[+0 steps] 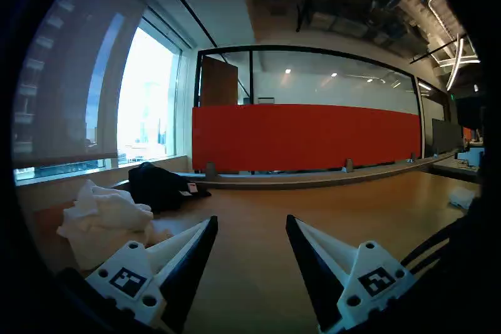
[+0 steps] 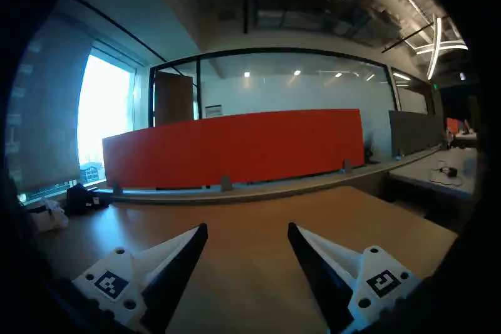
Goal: Fold towel
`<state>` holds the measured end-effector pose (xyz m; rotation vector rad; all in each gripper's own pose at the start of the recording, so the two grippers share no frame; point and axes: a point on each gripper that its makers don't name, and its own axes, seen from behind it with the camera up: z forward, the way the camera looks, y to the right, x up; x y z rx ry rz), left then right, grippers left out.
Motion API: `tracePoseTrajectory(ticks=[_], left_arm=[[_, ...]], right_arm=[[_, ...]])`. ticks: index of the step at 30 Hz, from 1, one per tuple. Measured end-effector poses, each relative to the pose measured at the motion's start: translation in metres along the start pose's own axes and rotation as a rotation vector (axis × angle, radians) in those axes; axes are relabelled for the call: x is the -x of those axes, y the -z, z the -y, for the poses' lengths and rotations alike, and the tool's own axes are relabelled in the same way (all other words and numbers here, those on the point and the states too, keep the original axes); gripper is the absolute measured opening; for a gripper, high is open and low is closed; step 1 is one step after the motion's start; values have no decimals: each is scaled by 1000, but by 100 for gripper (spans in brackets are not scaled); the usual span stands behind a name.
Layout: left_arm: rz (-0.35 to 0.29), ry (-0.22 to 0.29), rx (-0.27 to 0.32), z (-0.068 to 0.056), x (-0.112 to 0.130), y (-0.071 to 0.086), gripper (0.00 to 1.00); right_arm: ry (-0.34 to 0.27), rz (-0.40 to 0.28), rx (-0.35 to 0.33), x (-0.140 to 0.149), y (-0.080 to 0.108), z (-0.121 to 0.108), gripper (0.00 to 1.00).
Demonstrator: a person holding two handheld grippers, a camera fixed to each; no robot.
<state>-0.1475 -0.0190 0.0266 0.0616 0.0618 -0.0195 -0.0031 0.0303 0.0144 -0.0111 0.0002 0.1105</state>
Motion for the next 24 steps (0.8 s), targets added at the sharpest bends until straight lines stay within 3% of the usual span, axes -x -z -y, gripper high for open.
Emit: tracePoseTrajectory(ticks=[12, 24], left_arm=[[0, 0, 0, -1, 0, 0, 80], [0, 0, 0, -1, 0, 0, 80]], right_arm=[[5, 7, 8, 31, -3, -5, 100], [40, -18, -5, 29, 6, 3, 100]])
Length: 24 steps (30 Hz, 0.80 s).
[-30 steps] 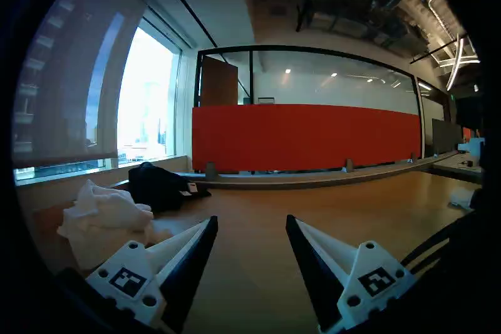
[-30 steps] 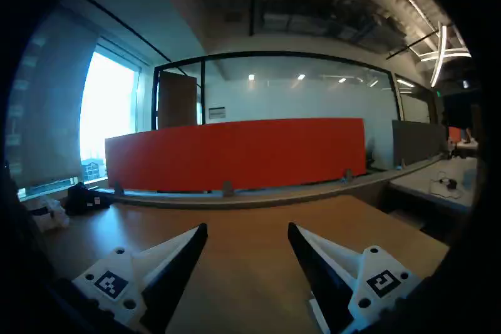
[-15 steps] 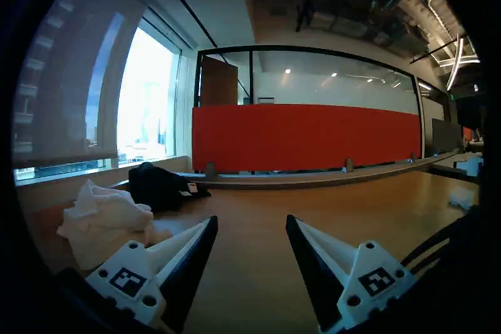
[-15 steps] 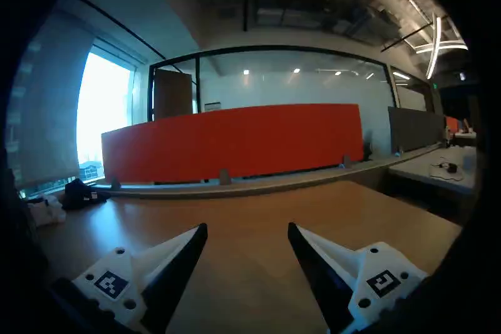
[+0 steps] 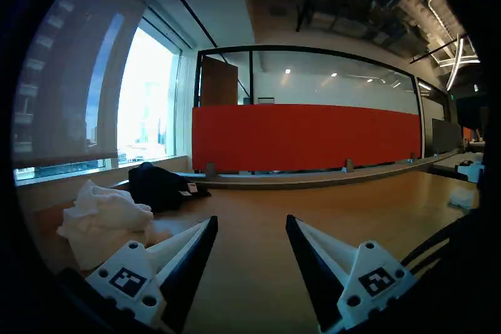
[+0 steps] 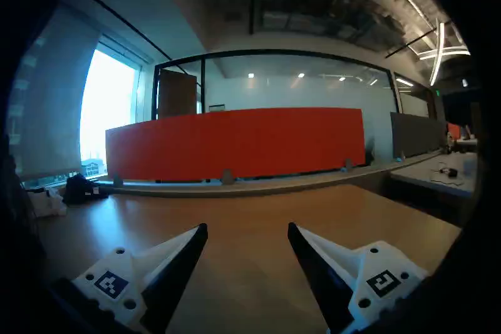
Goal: Fold towel
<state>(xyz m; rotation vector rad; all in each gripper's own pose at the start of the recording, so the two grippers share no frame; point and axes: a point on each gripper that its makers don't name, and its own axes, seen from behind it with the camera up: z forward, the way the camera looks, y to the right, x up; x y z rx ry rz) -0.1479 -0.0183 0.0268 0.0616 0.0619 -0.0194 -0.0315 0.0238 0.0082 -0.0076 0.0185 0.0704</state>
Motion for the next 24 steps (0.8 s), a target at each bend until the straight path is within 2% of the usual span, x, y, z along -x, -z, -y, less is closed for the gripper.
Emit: tracePoseTrajectory(ticks=[9, 18, 24], left_arm=[[0, 0, 0, 0, 0, -1, 80], [0, 0, 0, 0, 0, -1, 80], [0, 0, 0, 0, 0, -1, 80]], right_arm=[[19, -9, -5, -2, 2, 4, 100], [62, -9, -7, 1, 2, 11, 100], [60, -10, -8, 1, 2, 12, 100]])
